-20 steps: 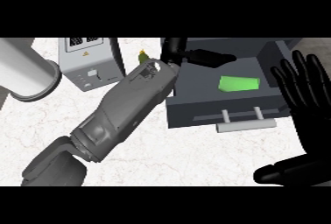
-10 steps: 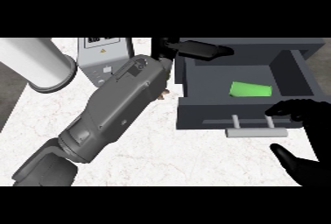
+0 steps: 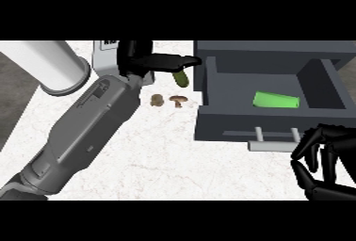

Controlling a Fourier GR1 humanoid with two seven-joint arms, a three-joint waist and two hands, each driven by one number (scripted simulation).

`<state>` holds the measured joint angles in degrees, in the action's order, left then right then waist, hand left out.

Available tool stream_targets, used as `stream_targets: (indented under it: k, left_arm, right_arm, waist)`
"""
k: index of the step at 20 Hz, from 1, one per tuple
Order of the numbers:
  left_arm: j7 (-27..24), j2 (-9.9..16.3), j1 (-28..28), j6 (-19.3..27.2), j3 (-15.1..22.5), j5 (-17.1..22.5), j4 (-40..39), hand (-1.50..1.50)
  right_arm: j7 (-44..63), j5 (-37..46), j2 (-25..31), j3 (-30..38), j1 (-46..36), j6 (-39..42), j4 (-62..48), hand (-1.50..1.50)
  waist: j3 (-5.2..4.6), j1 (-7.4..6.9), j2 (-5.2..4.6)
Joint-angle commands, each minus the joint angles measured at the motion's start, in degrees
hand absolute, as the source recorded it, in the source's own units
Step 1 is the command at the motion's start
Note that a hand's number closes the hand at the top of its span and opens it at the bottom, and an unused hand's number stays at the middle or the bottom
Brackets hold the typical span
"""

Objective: Pick up the cup, place it into the drawer and close the drawer

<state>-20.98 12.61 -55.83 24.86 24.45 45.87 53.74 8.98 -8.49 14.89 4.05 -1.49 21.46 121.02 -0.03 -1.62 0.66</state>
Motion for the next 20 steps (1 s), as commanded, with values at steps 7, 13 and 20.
stream_targets:
  k: [7,13,20]
  left_arm:
    - [5.9,14.5,22.1,-3.6,-3.4,1.7,24.1,-1.5]
    - [2.9,15.3,31.1,-5.8,-4.3,1.7,29.0,-1.5]
    - [-1.7,17.8,40.5,-13.7,-9.5,2.4,29.3,-1.5]
  right_arm:
    - [-2.2,12.2,0.2,-2.6,-3.2,-1.3,-8.8,1.5]
    - [-11.7,27.4,7.1,-8.5,-2.2,1.2,-9.6,1.5]
    - [-17.8,44.7,4.7,-17.3,-5.2,-7.9,-22.5,1.5]
  waist:
    - [0.04,-0.3,-0.44]
    - [0.04,-0.09,-0.54]
    - [0.02,0.71,-0.77]
